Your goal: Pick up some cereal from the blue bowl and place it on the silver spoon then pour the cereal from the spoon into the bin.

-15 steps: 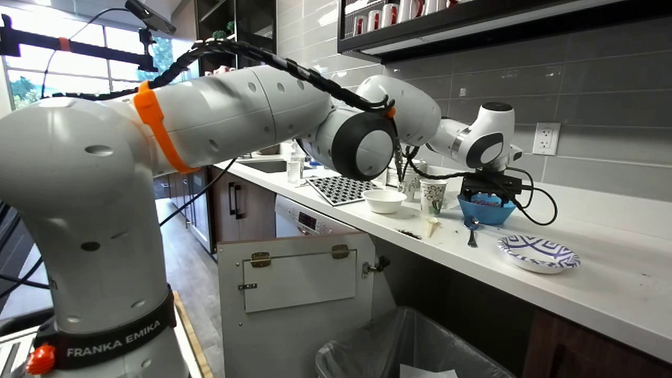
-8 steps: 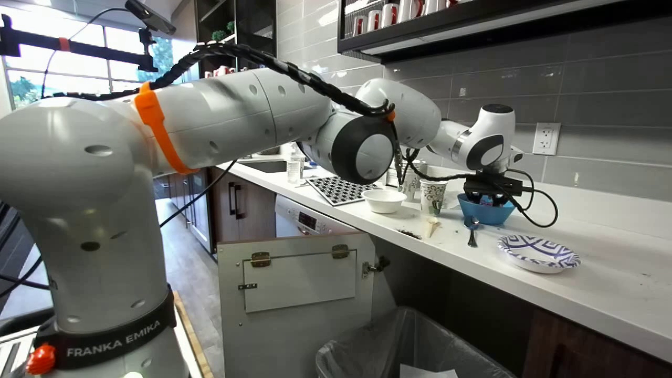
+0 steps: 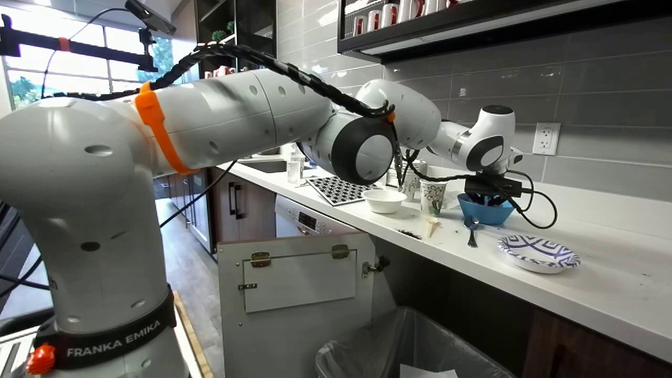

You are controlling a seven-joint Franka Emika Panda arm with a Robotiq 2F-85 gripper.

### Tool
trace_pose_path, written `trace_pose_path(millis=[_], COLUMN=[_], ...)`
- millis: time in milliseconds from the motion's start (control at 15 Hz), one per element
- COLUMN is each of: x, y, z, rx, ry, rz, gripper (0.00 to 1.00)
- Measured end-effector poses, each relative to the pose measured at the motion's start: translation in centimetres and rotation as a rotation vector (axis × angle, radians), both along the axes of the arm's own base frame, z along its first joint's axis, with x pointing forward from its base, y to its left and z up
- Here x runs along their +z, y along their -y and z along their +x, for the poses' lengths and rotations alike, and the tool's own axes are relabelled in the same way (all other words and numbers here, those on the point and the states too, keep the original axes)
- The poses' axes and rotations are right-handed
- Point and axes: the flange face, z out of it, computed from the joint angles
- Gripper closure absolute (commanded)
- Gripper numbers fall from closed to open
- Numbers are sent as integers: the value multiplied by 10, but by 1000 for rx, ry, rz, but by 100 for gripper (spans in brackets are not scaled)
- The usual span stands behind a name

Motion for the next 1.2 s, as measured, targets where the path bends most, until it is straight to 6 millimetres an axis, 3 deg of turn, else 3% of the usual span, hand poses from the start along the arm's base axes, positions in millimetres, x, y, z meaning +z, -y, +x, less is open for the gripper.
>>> trace_pose_path(millis=[267,733,1200], x=[11,60,88], y=[0,-2,-7], z=[1,2,-7], rx=[-11,-20,-25], ry=[18,67,-49], rz=[3,1,20], gripper=[97,97,97])
